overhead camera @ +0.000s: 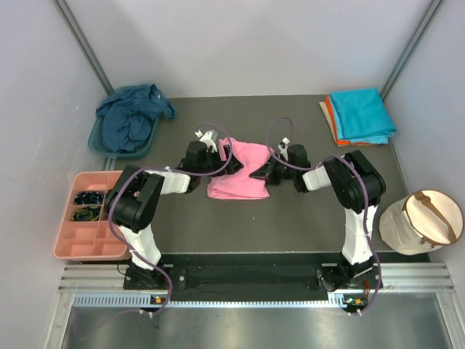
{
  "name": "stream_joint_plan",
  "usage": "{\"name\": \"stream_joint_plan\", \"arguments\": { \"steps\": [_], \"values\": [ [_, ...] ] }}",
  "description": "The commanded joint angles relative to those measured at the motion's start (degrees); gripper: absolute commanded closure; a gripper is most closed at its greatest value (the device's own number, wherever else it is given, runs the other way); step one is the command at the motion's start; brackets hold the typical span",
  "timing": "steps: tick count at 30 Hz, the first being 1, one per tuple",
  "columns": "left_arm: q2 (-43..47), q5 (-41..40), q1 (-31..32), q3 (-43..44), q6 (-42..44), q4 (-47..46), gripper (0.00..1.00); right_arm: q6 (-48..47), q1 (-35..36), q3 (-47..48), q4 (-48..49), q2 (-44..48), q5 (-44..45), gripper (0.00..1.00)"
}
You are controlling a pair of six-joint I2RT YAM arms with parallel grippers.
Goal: Fold and stack the t-shirts
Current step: Put the neatly folded tshirt into the corner of the board with the right arm
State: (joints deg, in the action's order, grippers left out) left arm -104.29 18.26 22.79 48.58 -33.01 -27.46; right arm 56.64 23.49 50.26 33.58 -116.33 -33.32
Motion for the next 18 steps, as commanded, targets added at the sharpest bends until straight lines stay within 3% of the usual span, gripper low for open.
{"name": "stream_joint_plan", "arguments": {
  "steps": [1, 4, 5, 8, 12, 18],
  "values": [
    [6.88, -1.21, -1.78, -0.42, 0.15, 7.85, 0.01, -4.6, 1.21, -0.87, -10.28, -0.22, 2.2, 1.0],
    [13.73, -3.75, -2.39, 2.65, 0.67, 14.52, 0.01, -11.18, 0.86, 4.21, -21.51, 2.6, 4.66, 1.0],
    [15.68, -4.89, -2.48, 4.66, 0.93, 18.2, 0.01, -15.9, 0.77, 6.15, -29.81, 3.91, 6.84, 1.0],
    [22.8, -9.46, -2.48, 7.75, 2.25, 23.22, 0.01, -23.39, -0.1, 13.71, -39.35, 5.41, 11.52, 1.0],
    [30.53, -14.91, -2.66, 8.12, 2.6, 25.0, 0.01, -29.74, -3.43, 25.37, -53.23, 5.68, 14.33, 1.0],
    [32.22, -15.36, -3.01, 6.27, 2.08, 26.67, 0.01, -40.72, -8.1, 45.05, -68.37, 2.08, 19.6, 1.0]
  ]
}}
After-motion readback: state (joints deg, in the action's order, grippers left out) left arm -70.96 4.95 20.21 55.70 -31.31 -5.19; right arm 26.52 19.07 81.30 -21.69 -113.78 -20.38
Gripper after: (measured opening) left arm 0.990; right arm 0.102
